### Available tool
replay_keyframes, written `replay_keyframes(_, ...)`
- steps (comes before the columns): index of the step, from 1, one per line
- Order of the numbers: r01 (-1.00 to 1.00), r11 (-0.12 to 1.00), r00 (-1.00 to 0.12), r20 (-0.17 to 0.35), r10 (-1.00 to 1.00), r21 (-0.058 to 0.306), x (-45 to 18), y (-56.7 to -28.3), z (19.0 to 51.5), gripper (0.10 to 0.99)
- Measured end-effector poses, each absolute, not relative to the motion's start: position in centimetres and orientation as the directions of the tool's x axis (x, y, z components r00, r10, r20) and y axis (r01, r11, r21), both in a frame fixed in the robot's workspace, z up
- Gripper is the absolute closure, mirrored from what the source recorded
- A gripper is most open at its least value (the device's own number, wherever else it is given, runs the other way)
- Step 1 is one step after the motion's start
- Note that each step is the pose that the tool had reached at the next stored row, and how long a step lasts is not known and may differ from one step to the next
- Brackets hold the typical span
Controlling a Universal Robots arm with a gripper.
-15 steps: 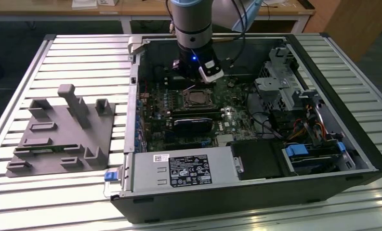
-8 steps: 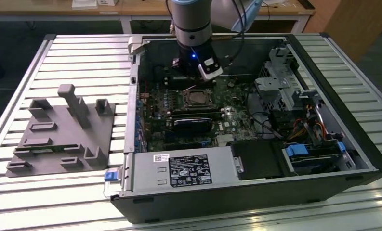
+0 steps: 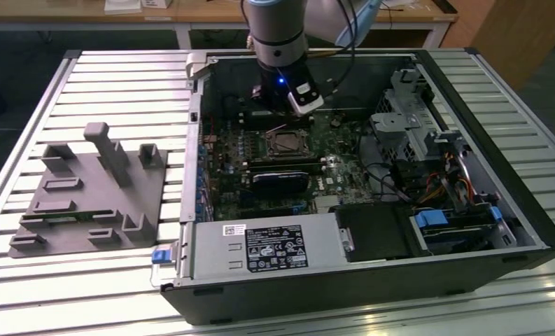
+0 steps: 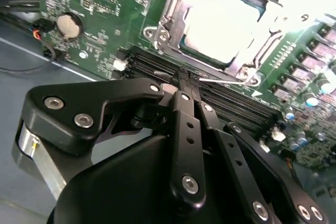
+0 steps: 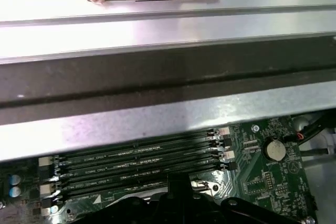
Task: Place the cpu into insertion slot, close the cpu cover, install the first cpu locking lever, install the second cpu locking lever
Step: 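Install the first cpu locking lever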
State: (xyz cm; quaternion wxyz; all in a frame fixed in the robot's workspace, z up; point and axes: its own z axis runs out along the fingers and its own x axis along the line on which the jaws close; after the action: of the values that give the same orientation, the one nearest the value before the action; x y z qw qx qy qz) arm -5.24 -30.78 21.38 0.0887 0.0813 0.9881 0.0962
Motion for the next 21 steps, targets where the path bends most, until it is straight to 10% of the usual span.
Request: replay_keyframes(21, 0.155, 0.97, -0.954, -0.227, 0.196, 0.186, -5.86, -30.55, 20.55, 0.98)
